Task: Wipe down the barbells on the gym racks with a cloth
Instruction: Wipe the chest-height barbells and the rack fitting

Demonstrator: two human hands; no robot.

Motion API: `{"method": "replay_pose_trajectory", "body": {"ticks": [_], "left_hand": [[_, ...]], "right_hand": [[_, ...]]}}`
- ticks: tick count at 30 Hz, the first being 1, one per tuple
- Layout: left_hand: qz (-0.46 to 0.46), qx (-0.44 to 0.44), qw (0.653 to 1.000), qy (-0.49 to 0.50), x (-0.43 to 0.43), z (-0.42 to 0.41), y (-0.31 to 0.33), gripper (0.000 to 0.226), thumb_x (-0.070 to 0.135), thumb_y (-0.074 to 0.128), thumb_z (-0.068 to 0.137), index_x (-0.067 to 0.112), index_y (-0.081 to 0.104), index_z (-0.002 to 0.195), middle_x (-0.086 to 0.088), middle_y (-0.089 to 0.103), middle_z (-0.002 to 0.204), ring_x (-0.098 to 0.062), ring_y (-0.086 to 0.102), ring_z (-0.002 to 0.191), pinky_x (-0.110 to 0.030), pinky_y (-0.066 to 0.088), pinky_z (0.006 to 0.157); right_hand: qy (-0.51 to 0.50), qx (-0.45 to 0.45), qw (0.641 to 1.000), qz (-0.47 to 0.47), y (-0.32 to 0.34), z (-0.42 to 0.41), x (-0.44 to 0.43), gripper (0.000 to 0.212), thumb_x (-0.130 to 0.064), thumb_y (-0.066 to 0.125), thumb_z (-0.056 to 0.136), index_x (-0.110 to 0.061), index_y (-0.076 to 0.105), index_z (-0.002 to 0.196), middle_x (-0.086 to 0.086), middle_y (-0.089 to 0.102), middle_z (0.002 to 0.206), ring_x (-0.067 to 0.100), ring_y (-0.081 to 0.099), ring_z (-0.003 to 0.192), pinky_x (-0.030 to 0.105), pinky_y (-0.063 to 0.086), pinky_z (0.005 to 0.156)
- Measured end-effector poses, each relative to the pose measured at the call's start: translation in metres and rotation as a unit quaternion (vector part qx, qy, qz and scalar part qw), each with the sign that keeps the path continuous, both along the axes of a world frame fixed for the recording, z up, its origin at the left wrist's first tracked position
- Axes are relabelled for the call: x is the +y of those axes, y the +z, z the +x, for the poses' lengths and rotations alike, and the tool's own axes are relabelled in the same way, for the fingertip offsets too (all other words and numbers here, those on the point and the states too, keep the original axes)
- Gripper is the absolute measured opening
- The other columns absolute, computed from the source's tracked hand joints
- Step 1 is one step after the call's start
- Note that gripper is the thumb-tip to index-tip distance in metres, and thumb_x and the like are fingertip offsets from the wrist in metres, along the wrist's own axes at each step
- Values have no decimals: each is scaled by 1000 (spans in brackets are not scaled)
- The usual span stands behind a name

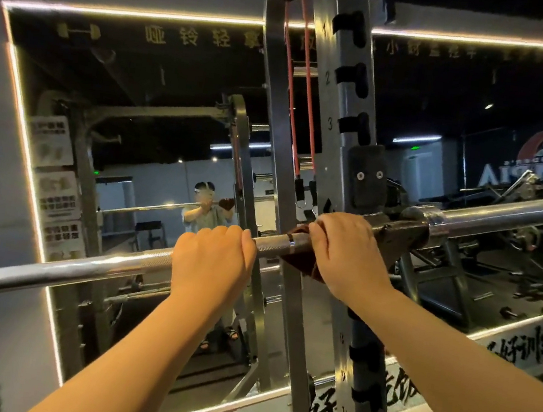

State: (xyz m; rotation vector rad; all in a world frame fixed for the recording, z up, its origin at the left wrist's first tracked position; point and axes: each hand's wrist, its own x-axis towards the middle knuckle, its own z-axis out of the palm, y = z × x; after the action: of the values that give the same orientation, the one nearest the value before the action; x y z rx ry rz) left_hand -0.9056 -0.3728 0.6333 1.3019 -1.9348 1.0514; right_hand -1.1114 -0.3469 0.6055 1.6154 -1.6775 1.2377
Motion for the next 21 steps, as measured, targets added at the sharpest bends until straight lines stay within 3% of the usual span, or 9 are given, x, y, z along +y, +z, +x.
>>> {"method": "replay_pose_trajectory", "body": {"ticks": [3,6,9,12,14,17,21], "left_hand": [[11,7,1000,-28,1,4,-1,36,38,16,107,24,39,84,8,35,67,-11,39,57,-29,32,61],[23,10,998,-54,0,11,0,38,42,20,108,24,48,91,8,43,72,-12,47,64,-29,35,64],[35,-15,996,-81,0,22,0,39,43,16,108,26,51,105,8,50,87,-13,50,73,-28,34,69],[50,-43,997,-44,0,51,3,23,38,33,107,24,51,106,6,48,86,-14,48,74,-30,37,71],[62,-40,997,4,-1,75,4,13,35,46,104,23,51,106,5,47,85,-17,50,75,-33,45,76],[38,-27,998,34,1,91,1,12,33,48,102,23,53,97,5,52,82,-16,54,74,-32,44,73],[2,7,1000,12,1,83,-4,27,36,39,105,26,44,81,7,47,73,-13,48,65,-29,34,66]], "right_hand": [[-31,-40,999,2,0,26,-4,35,-39,27,106,-20,57,111,1,58,115,24,49,119,48,28,119],[17,8,999,41,1,57,-1,31,-35,31,109,-21,56,121,0,56,125,22,45,126,46,22,122],[80,73,993,56,2,60,6,29,-39,36,109,-25,53,128,-7,54,129,15,44,126,39,31,117],[61,99,992,46,7,30,6,31,-51,37,105,-32,57,118,-14,59,108,9,53,103,35,43,102],[19,53,998,31,9,22,2,34,-51,31,105,-30,58,106,-11,58,97,11,54,95,41,46,100],[-18,-12,1000,9,4,53,-2,42,-44,24,104,-22,59,107,-2,60,107,21,53,109,46,38,112],[47,20,999,13,-5,110,1,40,-43,22,105,-24,55,117,-6,55,120,16,45,122,45,27,121]]}}
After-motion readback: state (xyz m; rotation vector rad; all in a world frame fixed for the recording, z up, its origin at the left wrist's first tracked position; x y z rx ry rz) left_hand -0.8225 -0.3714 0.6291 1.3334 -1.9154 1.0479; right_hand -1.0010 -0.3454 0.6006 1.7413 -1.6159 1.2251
